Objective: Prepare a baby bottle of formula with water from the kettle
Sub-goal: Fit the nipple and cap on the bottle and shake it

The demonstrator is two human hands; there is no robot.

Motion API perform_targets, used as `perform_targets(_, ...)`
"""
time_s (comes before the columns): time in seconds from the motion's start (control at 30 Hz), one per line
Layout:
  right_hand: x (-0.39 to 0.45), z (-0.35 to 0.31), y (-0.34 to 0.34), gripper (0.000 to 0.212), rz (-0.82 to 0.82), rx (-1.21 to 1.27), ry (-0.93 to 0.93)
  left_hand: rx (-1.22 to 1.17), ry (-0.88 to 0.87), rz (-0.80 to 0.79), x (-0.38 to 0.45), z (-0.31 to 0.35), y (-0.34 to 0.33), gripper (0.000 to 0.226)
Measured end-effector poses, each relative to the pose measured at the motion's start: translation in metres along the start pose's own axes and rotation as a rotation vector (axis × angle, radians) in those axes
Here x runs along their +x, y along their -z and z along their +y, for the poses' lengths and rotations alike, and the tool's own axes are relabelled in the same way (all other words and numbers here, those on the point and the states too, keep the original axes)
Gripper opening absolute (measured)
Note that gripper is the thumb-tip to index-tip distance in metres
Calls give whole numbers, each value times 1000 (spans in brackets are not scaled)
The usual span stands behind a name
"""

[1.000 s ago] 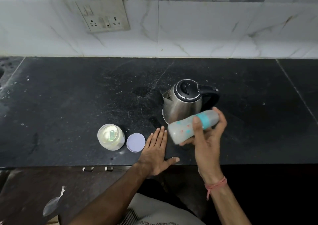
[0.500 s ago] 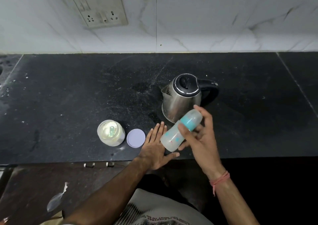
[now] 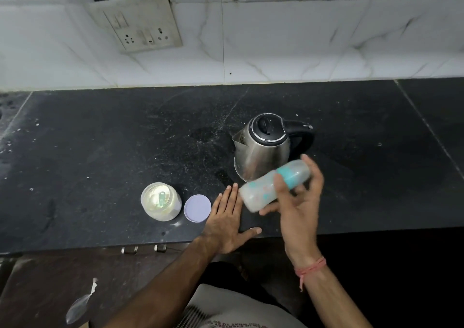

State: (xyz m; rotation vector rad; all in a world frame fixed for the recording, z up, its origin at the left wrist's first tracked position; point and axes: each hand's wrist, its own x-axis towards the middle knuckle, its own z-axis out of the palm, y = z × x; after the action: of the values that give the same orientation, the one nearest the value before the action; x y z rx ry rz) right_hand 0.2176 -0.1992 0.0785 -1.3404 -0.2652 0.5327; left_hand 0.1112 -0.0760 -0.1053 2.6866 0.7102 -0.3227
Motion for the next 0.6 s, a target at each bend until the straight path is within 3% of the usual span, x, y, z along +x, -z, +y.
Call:
perform_targets(0.07,3,-4,1,59,65,38,-23,12,3,7,-1,1,1,138)
perform_targets(0.17,-2,-6,0,61,-53,-30,-9,9,-3,-2,-2,2,2,139)
perform_targets(0.27,1,-7,2,58,74,44,-15,35,5,-13,-1,1,5,139)
perform_targets(0.37,4,-9,4,60,-42,-11,-24,22,-6,-25,-3,2,5,138)
perform_targets(0.47,10,-19,12,62,41,116,-20,33,10,-25,-2,3,6,136)
perform_targets(0.6,13,-20,19,61,-161,83,-145,8,-16,-20,-4,2,6,134)
